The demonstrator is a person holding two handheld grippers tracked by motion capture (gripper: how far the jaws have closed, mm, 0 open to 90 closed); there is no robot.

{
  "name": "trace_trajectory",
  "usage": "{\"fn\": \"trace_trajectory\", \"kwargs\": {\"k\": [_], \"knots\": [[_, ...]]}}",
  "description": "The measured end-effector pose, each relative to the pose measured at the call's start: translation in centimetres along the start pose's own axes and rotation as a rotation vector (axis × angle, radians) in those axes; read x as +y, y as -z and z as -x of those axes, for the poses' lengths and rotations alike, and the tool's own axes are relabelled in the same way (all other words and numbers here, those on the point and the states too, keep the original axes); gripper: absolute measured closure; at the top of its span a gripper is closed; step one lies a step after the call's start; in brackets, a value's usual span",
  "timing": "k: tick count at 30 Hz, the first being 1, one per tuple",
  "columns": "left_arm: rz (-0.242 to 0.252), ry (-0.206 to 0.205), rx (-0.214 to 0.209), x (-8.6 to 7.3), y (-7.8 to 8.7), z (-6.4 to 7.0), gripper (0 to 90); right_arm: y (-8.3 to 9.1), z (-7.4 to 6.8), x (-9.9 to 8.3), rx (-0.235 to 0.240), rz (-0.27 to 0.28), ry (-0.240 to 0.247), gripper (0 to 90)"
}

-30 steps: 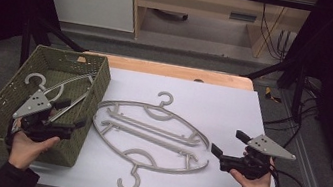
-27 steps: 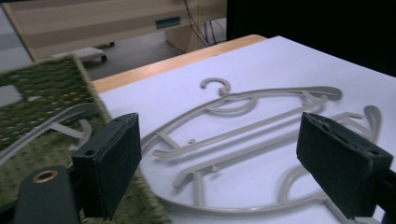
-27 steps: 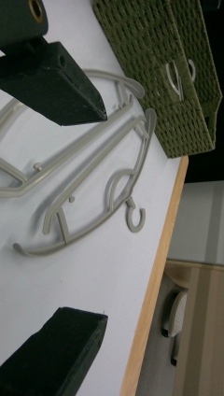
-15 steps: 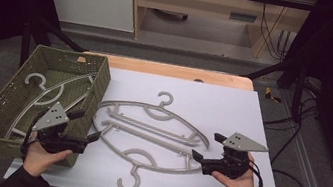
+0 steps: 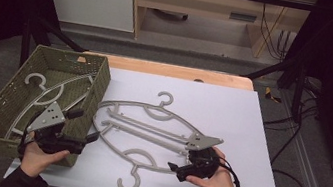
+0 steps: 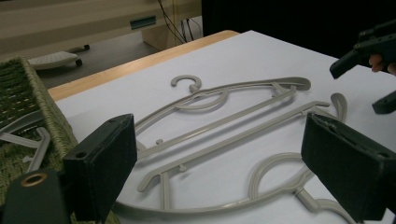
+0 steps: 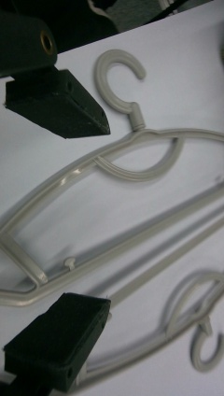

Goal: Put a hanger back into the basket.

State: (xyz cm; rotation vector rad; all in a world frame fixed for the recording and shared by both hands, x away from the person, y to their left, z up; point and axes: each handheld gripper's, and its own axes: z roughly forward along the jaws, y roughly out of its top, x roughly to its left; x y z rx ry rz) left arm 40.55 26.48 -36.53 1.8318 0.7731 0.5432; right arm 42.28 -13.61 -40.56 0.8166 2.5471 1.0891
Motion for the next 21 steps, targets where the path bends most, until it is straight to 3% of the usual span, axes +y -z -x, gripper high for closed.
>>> {"fn": "trace_trajectory", "kwargs": {"k": [7, 10, 15, 21], "knots": [[0.001, 0.011, 0.023, -0.1, 0.4, -0.8, 10.1, -2.7, -1.2, 1.0, 0.043, -0.159, 0.103, 20.1], [0.008, 0.023, 0.028, -0.2, 0.6, -1.1, 10.2, -3.8, -1.5, 1.2, 0.075, -0.180, 0.124, 24.4], [0.005, 0.022, 0.031, -0.2, 0.7, -1.2, 10.4, -5.8, -2.2, 1.2, 0.122, -0.269, 0.149, 35.3], [0.000, 0.020, 0.029, -0.2, 0.6, -1.2, 10.8, -7.1, -2.2, 1.0, 0.159, -0.316, 0.178, 51.5]]}}
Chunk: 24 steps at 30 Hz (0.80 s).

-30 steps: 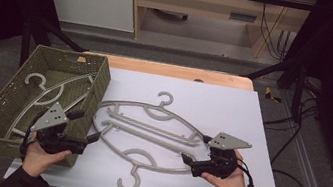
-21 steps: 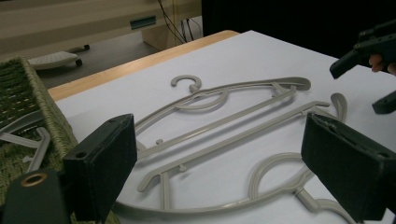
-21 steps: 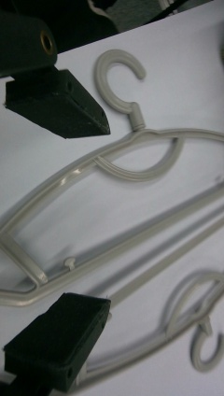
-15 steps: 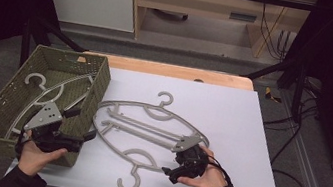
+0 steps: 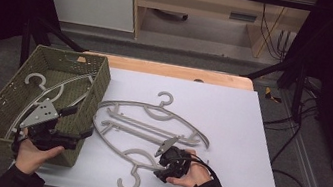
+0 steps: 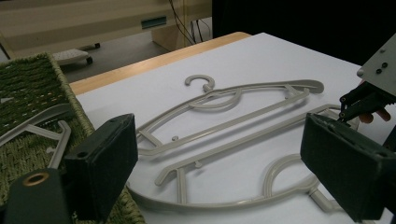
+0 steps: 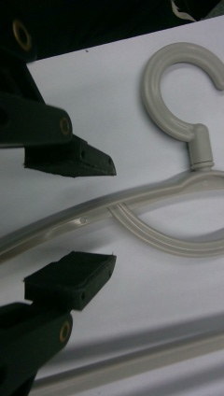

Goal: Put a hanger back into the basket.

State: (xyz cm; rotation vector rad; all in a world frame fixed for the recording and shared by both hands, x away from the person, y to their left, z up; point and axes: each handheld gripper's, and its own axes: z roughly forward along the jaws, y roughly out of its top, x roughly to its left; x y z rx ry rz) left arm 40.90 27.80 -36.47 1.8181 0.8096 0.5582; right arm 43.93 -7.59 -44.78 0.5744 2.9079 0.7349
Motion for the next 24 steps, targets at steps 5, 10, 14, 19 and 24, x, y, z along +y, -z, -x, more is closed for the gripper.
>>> {"fn": "trace_trajectory", "kwargs": {"k": [5, 10, 14, 19, 24], "knots": [[-0.003, -0.002, -0.002, 0.00, -0.10, 0.09, 10.9, -0.57, 0.03, 0.04, 0.023, -0.040, 0.015, 59.6], [-0.006, -0.004, -0.002, -0.02, -0.15, 0.10, 11.2, -0.77, -0.02, 0.04, 0.023, -0.057, 0.031, 66.2], [-0.008, -0.006, -0.003, -0.03, -0.17, 0.12, 11.3, -0.74, 0.01, 0.05, 0.014, -0.059, 0.037, 73.5], [-0.009, -0.005, -0.002, -0.06, -0.18, 0.07, 11.5, -0.64, -0.20, -0.03, 0.019, -0.061, 0.081, 75.8], [-0.010, -0.007, -0.003, -0.06, -0.20, 0.12, 11.6, -0.45, -0.54, -0.19, 0.058, -0.073, 0.112, 79.8]]}}
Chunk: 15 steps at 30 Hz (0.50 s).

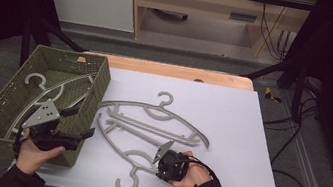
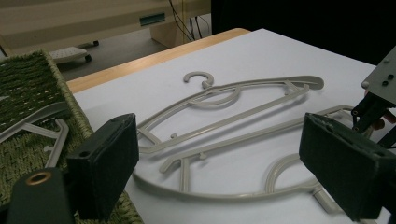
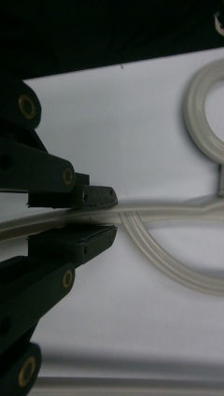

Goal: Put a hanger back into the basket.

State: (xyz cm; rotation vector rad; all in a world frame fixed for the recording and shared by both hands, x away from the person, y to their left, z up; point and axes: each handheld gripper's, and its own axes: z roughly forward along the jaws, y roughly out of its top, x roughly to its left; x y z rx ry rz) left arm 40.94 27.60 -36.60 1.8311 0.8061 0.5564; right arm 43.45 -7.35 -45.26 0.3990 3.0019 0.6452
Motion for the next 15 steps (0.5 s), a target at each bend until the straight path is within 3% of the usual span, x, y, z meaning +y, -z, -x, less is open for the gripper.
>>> {"fn": "trace_trajectory", "kwargs": {"k": [11, 15], "knots": [[-0.008, -0.003, -0.001, -0.05, -0.11, 0.06, 11.6, 0.13, -0.60, -0.07, 0.016, -0.015, -0.013, 80.2], [-0.008, -0.006, -0.002, -0.04, -0.14, 0.10, 11.6, 0.20, -0.62, -0.15, 0.015, -0.039, -0.011, 76.2]]}}
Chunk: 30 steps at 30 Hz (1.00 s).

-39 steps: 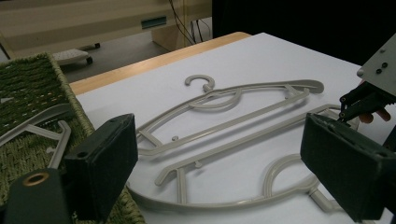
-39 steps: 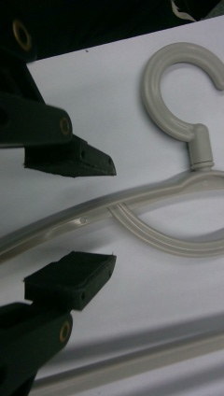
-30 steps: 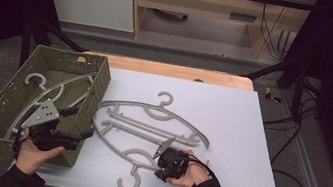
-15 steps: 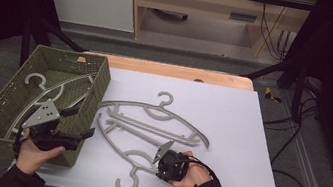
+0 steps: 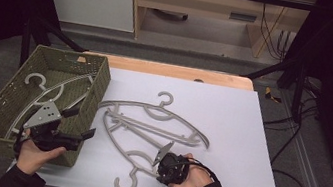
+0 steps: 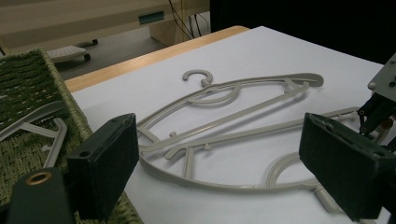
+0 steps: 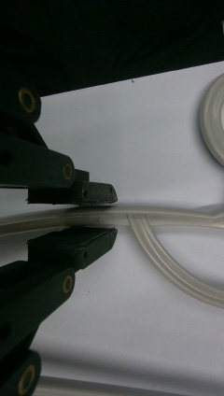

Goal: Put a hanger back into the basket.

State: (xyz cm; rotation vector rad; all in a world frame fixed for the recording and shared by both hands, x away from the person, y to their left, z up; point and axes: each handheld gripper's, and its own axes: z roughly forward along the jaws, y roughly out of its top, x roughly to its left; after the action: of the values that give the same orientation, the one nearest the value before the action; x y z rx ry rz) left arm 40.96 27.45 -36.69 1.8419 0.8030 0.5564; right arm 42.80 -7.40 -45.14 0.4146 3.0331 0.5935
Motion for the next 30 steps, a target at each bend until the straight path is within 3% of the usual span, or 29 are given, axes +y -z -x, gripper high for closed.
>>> {"fn": "trace_trajectory", "kwargs": {"k": [5, 9, 15, 19, 24, 30], "knots": [[-0.004, -0.002, -0.002, 0.0, -0.1, 0.1, 11.6, -0.1, -0.4, 0.5, -0.020, -0.033, 0.000, 76.0], [-0.005, -0.004, -0.003, 0.0, -0.1, 0.2, 11.7, -0.2, -0.7, 0.9, -0.052, -0.069, 0.040, 78.1], [-0.004, -0.006, -0.001, 0.1, 0.0, 0.1, 11.7, -0.2, -0.8, 0.9, -0.036, -0.065, 0.049, 81.9], [-0.002, -0.010, -0.002, 0.1, 0.1, 0.1, 11.6, 0.2, -0.2, 0.4, -0.013, -0.025, 0.047, 82.1], [0.000, -0.017, -0.003, 0.2, 0.1, 0.2, 11.7, 1.8, 0.2, -0.1, 0.032, 0.054, 0.026, 82.3], [0.004, -0.032, -0.002, 0.3, 0.4, 0.3, 11.7, 3.5, 0.3, -0.5, 0.062, 0.113, 0.000, 82.4]]}}
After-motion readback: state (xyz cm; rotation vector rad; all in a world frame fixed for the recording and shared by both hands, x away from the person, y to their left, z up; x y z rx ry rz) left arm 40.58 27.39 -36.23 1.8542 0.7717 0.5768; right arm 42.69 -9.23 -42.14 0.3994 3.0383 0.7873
